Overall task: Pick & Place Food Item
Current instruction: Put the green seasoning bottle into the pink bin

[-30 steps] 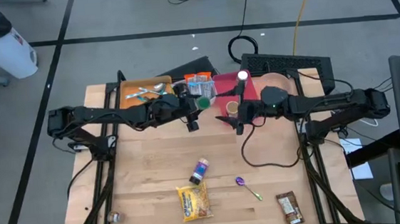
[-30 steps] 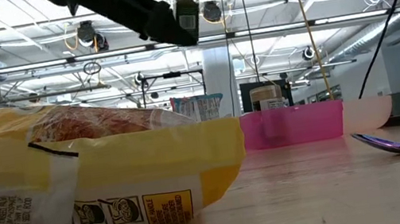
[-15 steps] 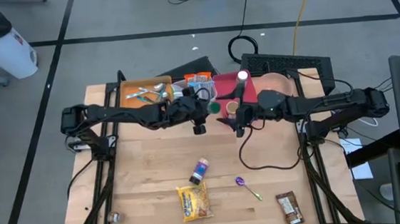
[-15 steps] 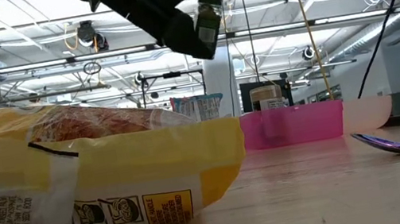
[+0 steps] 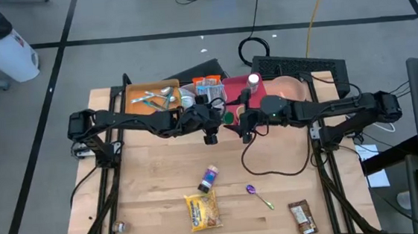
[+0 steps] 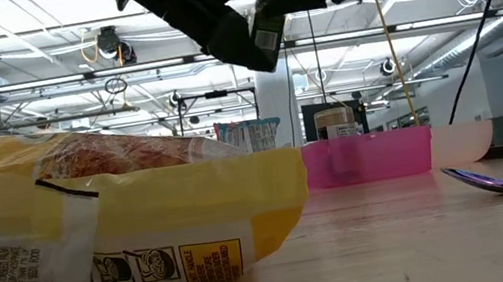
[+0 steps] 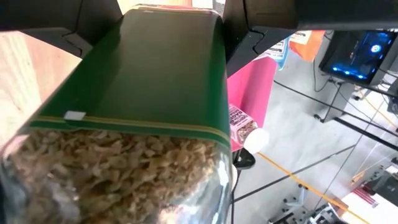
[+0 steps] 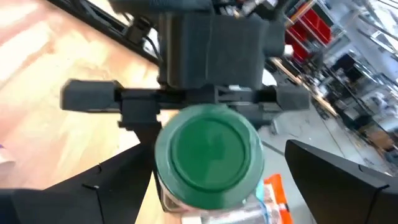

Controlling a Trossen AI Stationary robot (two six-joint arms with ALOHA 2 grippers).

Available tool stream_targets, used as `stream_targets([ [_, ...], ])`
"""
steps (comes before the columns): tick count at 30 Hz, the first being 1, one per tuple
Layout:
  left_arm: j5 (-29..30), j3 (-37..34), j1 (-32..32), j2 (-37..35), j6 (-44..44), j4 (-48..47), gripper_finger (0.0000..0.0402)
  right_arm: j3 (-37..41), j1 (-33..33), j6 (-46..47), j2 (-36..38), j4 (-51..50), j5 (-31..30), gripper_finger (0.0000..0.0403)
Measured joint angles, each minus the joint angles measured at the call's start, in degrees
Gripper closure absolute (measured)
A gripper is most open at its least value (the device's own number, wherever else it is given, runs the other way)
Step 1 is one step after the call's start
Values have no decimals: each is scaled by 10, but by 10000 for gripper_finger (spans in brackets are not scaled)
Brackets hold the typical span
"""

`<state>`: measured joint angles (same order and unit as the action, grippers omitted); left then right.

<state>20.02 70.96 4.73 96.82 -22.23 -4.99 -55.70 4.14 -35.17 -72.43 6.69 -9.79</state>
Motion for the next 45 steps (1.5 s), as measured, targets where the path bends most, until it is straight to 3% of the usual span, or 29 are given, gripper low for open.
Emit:
stream_targets([
  [8,-4,0,1,0,0,0,195,0,0,2,-9,6,11,66],
  [24,-4,0,0,0,-11,-1,195,0,2,6,-10,1,18,214],
  [31,-4,0,0,0,-8,1,195,0,2,5,-10,2,17,214],
  [33,-4,0,0,0,5,6,167,0,2,0,-10,3,12,214],
  [39,-3,0,0,-2,25,8,29,0,2,-10,-10,3,-12,214],
  [41,10,0,-4,-6,25,7,12,0,2,-17,-8,1,-26,214],
  [45,44,0,-16,-24,20,-8,35,0,4,-18,3,-15,-25,214],
])
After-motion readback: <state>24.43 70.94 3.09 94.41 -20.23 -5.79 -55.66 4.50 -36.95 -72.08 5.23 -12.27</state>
